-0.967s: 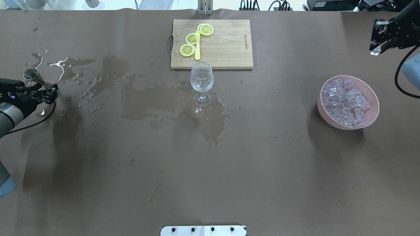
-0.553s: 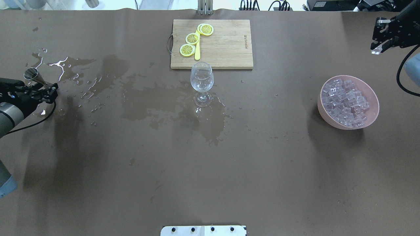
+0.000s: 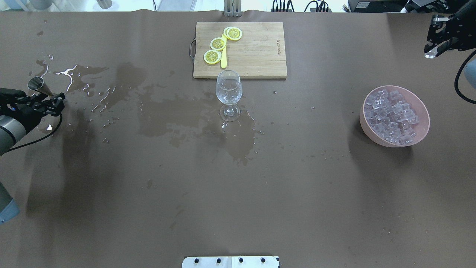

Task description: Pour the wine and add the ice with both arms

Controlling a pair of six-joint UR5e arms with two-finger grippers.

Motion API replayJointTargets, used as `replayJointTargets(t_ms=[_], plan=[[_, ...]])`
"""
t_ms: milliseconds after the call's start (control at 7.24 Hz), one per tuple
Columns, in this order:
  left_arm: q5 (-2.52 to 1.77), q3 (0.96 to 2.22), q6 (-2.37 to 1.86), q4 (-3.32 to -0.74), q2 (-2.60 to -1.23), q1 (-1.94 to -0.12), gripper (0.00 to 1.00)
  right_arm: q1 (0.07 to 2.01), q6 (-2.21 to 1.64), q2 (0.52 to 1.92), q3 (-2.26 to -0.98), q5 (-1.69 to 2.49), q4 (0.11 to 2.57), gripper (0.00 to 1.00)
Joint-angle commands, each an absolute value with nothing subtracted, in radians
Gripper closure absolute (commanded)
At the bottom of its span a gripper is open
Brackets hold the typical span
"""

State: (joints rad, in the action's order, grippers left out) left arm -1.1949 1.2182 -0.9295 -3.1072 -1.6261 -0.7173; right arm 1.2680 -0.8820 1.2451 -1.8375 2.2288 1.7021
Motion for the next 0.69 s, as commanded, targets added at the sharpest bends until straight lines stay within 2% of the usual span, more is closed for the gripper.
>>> replayJointTargets(t_ms=[0,553], plan=[[-1.175,1.218,-0.93,-3.103,-1.626,-0.724,0.37,1.27,-0.882,1.241,-1.839,2.232,1.715,0.77],[-1.163,1.216,-0.93,-3.102,-1.632,-0.73,0.37,1.267,-0.882,1.239,-1.839,2.23,1.715,0.77]])
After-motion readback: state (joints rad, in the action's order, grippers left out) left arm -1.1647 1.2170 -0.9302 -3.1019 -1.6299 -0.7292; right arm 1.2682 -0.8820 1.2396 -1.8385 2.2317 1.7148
